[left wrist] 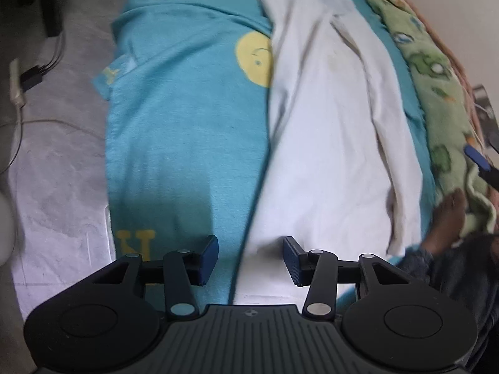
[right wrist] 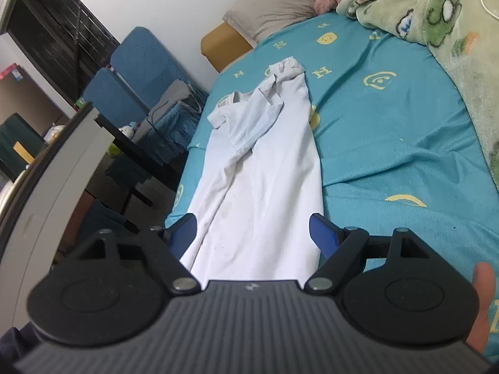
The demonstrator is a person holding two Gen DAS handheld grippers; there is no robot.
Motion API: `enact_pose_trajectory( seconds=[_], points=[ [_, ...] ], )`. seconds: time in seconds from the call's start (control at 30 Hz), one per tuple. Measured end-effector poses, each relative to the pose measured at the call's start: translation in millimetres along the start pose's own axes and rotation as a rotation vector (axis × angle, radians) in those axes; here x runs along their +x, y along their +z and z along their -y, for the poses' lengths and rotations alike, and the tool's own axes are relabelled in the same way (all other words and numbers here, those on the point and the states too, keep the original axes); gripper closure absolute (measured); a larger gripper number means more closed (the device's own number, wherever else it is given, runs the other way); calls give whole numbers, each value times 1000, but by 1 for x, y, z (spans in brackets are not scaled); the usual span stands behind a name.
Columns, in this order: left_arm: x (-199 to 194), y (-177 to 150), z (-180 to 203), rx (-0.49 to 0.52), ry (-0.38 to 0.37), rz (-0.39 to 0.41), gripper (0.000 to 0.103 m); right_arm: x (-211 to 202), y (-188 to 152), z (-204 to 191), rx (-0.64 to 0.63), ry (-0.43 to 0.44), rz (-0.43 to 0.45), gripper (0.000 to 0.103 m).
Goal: Fold clothes
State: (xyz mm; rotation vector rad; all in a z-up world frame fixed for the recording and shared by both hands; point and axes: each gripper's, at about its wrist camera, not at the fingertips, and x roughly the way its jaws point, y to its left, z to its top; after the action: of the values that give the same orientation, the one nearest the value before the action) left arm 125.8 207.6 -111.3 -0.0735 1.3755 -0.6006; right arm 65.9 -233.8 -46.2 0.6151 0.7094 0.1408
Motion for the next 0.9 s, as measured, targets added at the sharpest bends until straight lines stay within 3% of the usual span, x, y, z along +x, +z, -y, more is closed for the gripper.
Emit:
enact_pose_trajectory(
  seconds=[0.07, 0.17, 0.47, 0.67, 0.9],
  points=[
    [-6, -4, 19, 69, 51, 14, 88, 3, 0, -2, -4, -5, -7, 22],
    [-14, -9, 48, 173, 128, 36, 98, 8, 1, -4, -3, -5, -18, 22],
    [-39, -28, 137, 463, 344, 111, 100, 6, -1, 5, 59, -4, -52, 22],
    [-42, -43, 206, 535, 387, 183, 101, 4, -3, 11, 82, 13, -69, 22],
    [-7, -46, 244, 560, 365, 160, 102, 5, -5, 17, 101, 9, -89, 22]
  ],
)
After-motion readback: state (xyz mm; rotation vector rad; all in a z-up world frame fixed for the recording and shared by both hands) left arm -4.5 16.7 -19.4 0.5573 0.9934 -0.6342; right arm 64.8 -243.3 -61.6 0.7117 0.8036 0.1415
